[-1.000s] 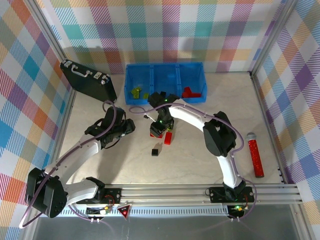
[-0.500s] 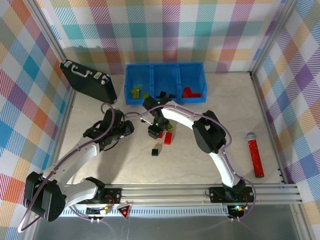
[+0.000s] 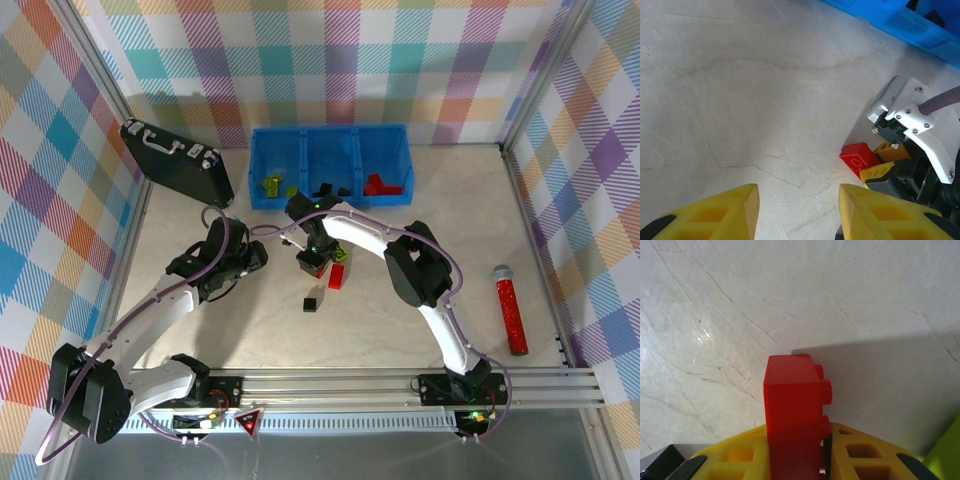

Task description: Sort the legos into containers by color

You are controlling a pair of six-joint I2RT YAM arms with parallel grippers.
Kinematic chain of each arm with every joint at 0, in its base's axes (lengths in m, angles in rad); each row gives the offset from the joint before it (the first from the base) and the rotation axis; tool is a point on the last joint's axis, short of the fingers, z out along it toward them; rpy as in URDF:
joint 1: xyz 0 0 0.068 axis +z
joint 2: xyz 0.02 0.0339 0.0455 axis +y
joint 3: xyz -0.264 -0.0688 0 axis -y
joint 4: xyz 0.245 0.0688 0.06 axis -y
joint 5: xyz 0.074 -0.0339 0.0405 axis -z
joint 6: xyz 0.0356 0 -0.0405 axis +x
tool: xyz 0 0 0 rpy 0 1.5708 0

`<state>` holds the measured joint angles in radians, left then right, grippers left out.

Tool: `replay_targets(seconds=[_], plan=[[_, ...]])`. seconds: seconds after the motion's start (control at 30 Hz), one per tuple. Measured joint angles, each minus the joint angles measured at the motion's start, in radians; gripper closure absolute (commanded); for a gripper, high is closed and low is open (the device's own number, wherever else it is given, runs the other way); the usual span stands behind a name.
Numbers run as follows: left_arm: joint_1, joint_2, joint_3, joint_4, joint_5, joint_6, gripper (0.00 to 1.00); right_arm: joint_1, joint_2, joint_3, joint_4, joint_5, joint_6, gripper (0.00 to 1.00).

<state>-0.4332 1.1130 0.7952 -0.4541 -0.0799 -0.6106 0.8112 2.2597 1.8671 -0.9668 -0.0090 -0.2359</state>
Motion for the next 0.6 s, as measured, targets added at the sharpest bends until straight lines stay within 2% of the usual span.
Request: replay_targets(seconds=[0.17,0.43,0.6], plan=[[0.000,0.000,0.000,0.000,0.002,0.000,0.54,0.001,-0.049,-0.006,0.004,0.009,0.018,0.81],[0.000,0.028,0.000,0.001,0.045,0.002,0.53,-0.021,-0.156,0.000,0.006,0.043,0.069,0.80],[0.003,0.058,0.000,0.004,0.068,0.005,0.53,-0.093,-0.187,0.048,0.000,0.058,0.122,0.79]])
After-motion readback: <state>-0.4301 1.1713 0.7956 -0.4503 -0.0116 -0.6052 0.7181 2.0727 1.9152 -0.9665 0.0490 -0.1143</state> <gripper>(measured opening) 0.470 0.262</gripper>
